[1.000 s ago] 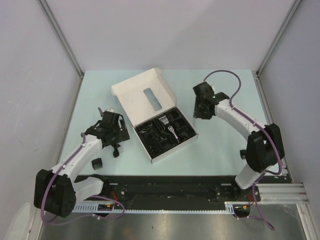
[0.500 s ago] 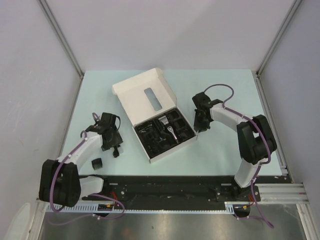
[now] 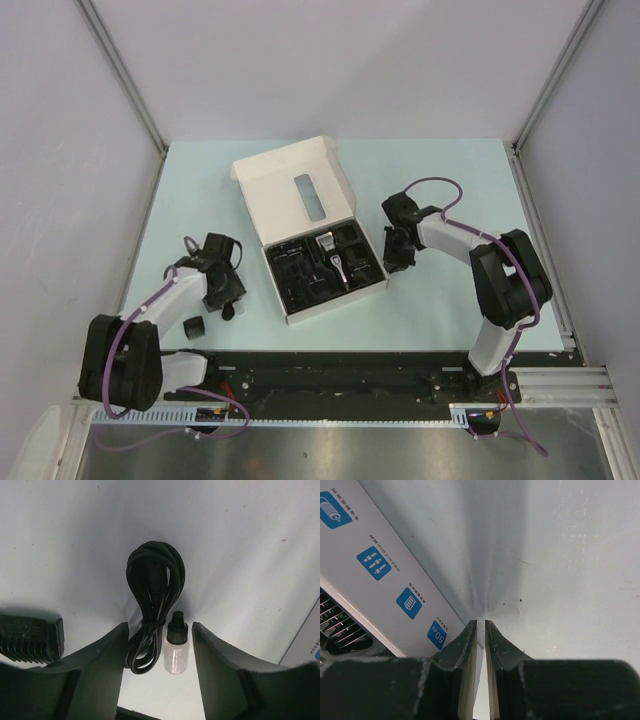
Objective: Sort the hair-cutting tools
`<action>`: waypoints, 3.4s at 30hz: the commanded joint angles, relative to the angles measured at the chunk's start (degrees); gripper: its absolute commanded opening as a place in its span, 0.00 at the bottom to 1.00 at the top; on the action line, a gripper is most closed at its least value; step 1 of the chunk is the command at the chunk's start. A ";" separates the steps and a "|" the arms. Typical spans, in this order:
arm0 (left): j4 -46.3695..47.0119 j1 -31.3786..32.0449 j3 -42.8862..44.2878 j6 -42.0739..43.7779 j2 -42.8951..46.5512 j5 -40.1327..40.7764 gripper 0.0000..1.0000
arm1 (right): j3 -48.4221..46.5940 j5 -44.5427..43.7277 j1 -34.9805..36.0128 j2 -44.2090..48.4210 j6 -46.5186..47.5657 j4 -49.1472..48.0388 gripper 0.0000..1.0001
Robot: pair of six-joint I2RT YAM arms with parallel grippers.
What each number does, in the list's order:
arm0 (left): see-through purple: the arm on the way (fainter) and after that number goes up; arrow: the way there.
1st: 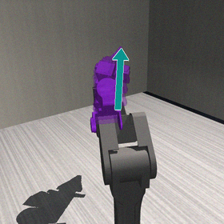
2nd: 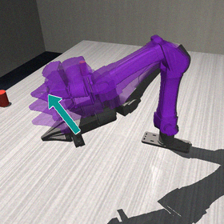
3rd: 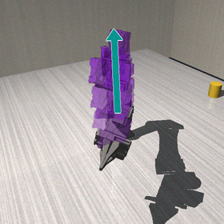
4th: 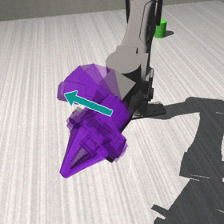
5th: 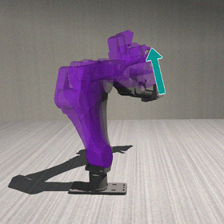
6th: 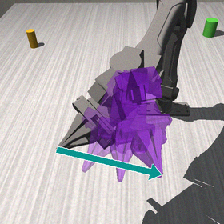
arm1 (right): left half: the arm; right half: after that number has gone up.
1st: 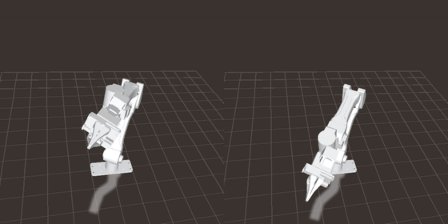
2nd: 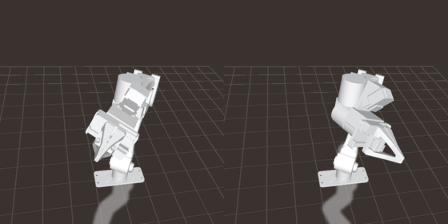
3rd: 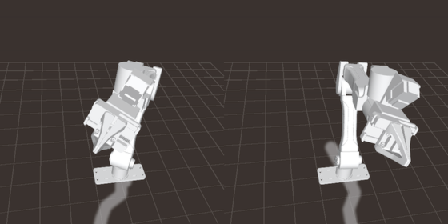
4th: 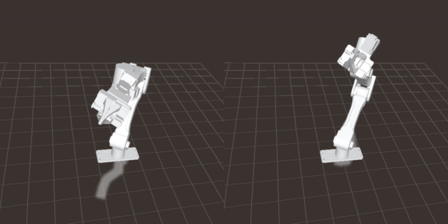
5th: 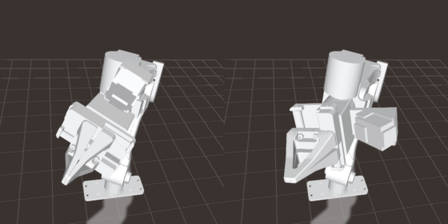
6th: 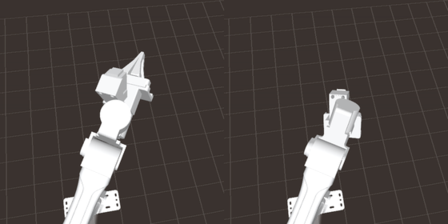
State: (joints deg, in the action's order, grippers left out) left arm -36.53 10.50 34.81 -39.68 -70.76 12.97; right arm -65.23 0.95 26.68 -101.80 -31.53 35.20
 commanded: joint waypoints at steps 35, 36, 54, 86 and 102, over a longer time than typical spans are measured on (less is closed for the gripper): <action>-0.11 -2.77 8.51 2.94 2.28 -2.67 0.00 | 0.11 3.27 -1.45 0.98 0.85 -3.38 0.15; -0.46 -2.77 9.31 2.51 4.04 -3.56 0.00 | 0.11 3.09 -1.45 1.34 0.94 -3.38 0.15; 6.12 12.96 31.72 16.91 -6.22 -18.87 0.00 | 0.11 2.65 -1.01 2.92 1.73 -3.03 0.15; 7.09 21.14 29.18 41.44 -24.60 -14.56 0.11 | 0.11 2.04 -0.31 5.12 1.47 -3.38 0.15; 7.62 21.05 30.85 40.03 -25.66 -9.99 0.50 | 0.11 0.98 -1.80 9.16 -0.02 -2.15 0.16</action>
State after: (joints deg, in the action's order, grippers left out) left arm -30.11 31.44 63.57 -1.39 -97.45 1.23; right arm -64.97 2.83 25.36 -96.36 -30.89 32.67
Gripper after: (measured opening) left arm 0.474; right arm 0.159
